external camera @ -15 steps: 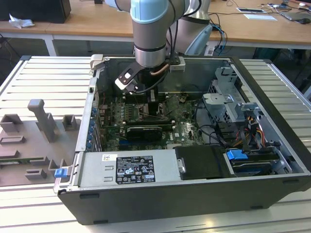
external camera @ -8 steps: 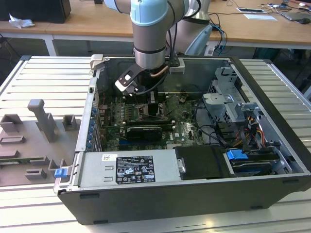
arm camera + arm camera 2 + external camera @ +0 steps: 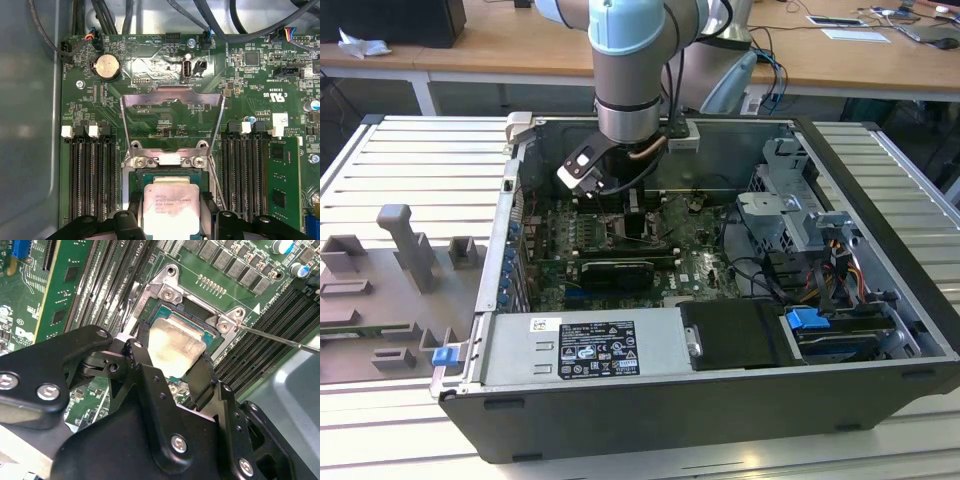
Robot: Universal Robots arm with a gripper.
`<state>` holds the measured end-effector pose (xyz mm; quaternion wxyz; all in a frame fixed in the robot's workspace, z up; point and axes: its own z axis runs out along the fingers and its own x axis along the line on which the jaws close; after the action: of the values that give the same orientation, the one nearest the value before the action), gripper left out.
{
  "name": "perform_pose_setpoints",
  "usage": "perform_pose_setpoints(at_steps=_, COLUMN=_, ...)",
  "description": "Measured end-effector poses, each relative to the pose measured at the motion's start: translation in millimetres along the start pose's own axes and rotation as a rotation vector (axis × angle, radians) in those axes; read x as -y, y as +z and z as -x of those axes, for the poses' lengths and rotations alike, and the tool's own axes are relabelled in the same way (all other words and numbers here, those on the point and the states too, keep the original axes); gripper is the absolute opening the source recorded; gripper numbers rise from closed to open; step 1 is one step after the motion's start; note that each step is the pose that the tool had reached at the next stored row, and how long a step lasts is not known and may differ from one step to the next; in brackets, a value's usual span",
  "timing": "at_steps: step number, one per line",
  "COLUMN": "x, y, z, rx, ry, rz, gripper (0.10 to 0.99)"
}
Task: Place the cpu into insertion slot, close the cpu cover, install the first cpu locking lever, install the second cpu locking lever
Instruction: 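Place the cpu into insertion slot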
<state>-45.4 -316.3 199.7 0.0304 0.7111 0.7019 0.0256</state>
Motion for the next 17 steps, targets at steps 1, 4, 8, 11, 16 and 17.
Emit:
perform_pose_setpoints(at_steps=1, x=0.0, y=0.1, z=0.0, rx=0.0006, ry=0.0, rz=0.0, gripper=0.541)
perform_pose_setpoints(at_steps=4, x=0.0, y=0.1, z=-0.1, rx=0.0033, ry=0.0, rz=0.0, gripper=0.541)
perform_pose_setpoints(at_steps=8, x=0.0, y=0.1, z=-0.1, rx=0.0045, ry=0.0, rz=0.0, gripper=0.616)
perform_pose_setpoints(at_steps=11, x=0.0, y=0.1, z=-0.1, rx=0.0045, ry=0.0, rz=0.0, gripper=0.616)
perform_pose_setpoints(at_steps=16, x=-0.3, y=-3.9, z=-0.1, rx=0.0041, ry=0.0, rz=0.0, gripper=0.616)
perform_pose_setpoints(at_steps=17, x=-0.4, y=-5.3, z=0.0, rx=0.0039, ry=0.0, rz=0.0, gripper=0.616)
